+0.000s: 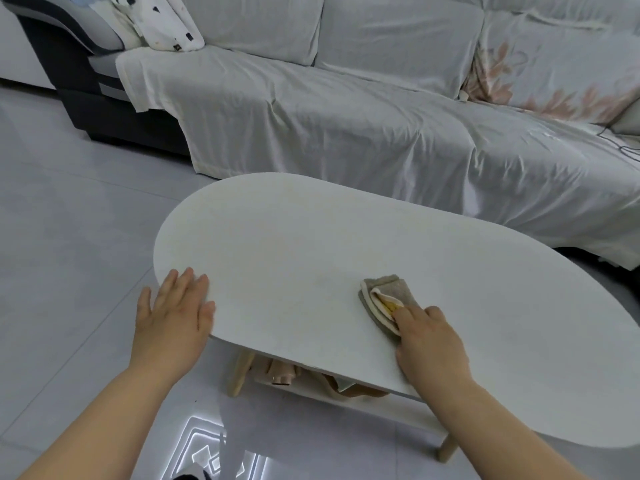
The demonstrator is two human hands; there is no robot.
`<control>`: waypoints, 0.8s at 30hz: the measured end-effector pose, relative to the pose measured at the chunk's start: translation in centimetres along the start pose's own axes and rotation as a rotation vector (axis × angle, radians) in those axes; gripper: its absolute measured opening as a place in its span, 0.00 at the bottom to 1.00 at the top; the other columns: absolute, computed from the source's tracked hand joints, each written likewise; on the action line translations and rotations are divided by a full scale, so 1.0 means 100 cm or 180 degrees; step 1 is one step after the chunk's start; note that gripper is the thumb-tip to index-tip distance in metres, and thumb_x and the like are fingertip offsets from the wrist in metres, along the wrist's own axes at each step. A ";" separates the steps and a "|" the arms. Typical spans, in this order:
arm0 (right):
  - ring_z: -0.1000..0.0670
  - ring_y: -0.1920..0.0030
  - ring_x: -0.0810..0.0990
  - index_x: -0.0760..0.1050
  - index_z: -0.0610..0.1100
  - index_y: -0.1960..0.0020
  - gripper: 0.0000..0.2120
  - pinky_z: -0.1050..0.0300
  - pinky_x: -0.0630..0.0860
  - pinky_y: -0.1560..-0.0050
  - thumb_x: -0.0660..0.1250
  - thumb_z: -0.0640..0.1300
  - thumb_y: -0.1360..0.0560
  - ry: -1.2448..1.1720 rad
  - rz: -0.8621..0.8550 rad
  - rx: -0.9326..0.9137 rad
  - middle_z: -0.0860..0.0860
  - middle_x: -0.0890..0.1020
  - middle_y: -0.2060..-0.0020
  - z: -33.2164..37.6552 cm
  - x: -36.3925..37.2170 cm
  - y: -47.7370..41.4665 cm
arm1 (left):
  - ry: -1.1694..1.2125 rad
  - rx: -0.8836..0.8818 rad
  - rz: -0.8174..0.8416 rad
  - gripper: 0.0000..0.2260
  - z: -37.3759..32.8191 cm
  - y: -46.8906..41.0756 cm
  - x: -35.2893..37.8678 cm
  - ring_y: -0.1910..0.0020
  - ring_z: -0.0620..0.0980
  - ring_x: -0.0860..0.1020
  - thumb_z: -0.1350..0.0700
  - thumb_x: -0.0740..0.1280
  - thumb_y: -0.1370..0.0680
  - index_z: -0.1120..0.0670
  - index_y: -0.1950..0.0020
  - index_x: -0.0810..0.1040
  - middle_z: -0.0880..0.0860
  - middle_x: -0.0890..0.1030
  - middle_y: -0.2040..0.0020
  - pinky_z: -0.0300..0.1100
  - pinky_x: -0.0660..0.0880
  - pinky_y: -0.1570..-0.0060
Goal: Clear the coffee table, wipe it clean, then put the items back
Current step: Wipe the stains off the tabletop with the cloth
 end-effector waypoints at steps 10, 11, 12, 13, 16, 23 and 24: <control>0.52 0.58 0.78 0.73 0.45 0.48 0.13 0.61 0.76 0.59 0.63 0.32 0.28 -0.4915 0.0615 0.0596 0.49 0.79 0.55 -0.012 -0.010 -0.006 | 0.0026 0.0174 0.0111 0.20 -0.033 0.003 0.013 0.25 0.46 0.50 0.54 0.48 0.20 0.50 0.28 0.56 0.49 0.54 0.24 0.44 0.42 0.29; 0.52 0.56 0.78 0.70 0.44 0.42 0.17 0.59 0.75 0.56 0.63 0.32 0.28 -0.4734 0.0558 0.0701 0.49 0.77 0.50 -0.020 -0.006 -0.011 | 0.0030 0.0179 0.0118 0.20 -0.033 0.003 0.013 0.25 0.46 0.50 0.54 0.48 0.21 0.50 0.28 0.56 0.49 0.54 0.24 0.44 0.42 0.28; 0.50 0.52 0.77 0.66 0.43 0.37 0.21 0.57 0.74 0.51 0.63 0.32 0.28 -0.4209 0.0319 0.0844 0.47 0.75 0.45 -0.035 -0.005 -0.016 | 0.0040 0.0181 0.0122 0.20 -0.033 0.003 0.013 0.25 0.46 0.50 0.54 0.48 0.21 0.50 0.28 0.56 0.49 0.54 0.24 0.44 0.42 0.28; 0.47 0.46 0.75 0.64 0.42 0.33 0.25 0.54 0.71 0.44 0.62 0.31 0.28 -0.3491 -0.0033 0.1062 0.45 0.72 0.39 -0.054 -0.007 -0.019 | 0.0053 0.0180 0.0118 0.20 -0.033 0.003 0.013 0.25 0.46 0.50 0.54 0.48 0.21 0.50 0.28 0.56 0.49 0.54 0.24 0.43 0.42 0.29; 0.43 0.30 0.61 0.62 0.41 0.31 0.26 0.53 0.56 0.30 0.60 0.32 0.27 -0.2155 -0.0954 0.1128 0.42 0.63 0.29 -0.078 -0.025 -0.016 | 0.0086 0.0169 0.0042 0.20 -0.033 0.003 0.012 0.25 0.46 0.51 0.55 0.49 0.21 0.50 0.28 0.57 0.49 0.56 0.24 0.43 0.42 0.29; 0.47 0.25 0.48 0.45 0.51 0.26 0.33 0.50 0.50 0.26 0.57 0.57 0.25 -0.0905 0.0371 -0.0044 0.51 0.45 0.24 -0.006 0.023 -0.031 | 0.0464 0.0066 -0.0134 0.19 -0.026 0.002 0.011 0.25 0.50 0.52 0.56 0.54 0.21 0.54 0.30 0.62 0.53 0.58 0.25 0.44 0.42 0.29; 0.47 0.25 0.48 0.45 0.50 0.26 0.32 0.52 0.50 0.26 0.56 0.55 0.24 -0.0989 0.0276 -0.0070 0.51 0.45 0.24 -0.003 0.020 -0.035 | 0.0566 -0.0017 -0.0208 0.19 -0.022 0.001 0.009 0.25 0.51 0.52 0.57 0.55 0.22 0.55 0.30 0.63 0.55 0.58 0.25 0.45 0.43 0.29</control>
Point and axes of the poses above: each hand's wrist, its own y-axis away from the middle knuckle, its own x-axis out of the palm, z = x × y, the point moved 8 cm from there along -y, towards the middle knuckle
